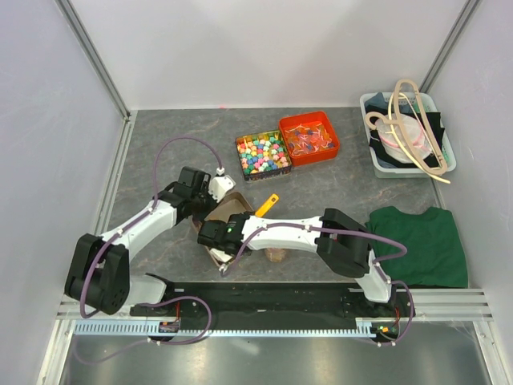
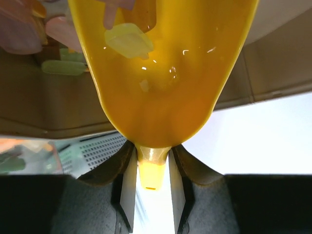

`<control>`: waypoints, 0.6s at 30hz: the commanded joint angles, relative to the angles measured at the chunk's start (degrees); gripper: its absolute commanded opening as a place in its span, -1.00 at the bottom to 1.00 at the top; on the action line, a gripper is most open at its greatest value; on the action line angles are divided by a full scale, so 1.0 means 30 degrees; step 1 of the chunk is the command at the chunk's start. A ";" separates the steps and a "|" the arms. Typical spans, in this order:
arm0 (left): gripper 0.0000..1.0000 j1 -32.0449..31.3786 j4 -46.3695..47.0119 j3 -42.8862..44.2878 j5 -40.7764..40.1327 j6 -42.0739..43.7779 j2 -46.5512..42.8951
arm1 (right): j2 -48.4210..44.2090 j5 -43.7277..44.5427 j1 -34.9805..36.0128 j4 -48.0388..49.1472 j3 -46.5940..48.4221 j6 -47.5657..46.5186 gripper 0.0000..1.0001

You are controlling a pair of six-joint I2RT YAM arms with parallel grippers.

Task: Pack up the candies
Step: Scoop the fake candies from the storage box.

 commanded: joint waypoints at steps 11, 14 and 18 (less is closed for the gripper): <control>-0.97 0.0172 0.4588 0.1794 0.2519 -0.0846 0.0576 | 0.0090 -0.6900 0.2251 -0.0643 -0.0397 0.2018 -1.00; -0.96 0.0143 0.4793 0.1560 0.2373 -0.0934 0.0722 | 0.0411 -0.7136 0.2250 0.0031 -0.0280 0.2488 -1.00; -0.97 0.0114 0.5730 0.1148 0.1642 -0.0905 0.0897 | 0.0823 -0.7311 0.2134 0.0559 0.0363 0.2636 -1.00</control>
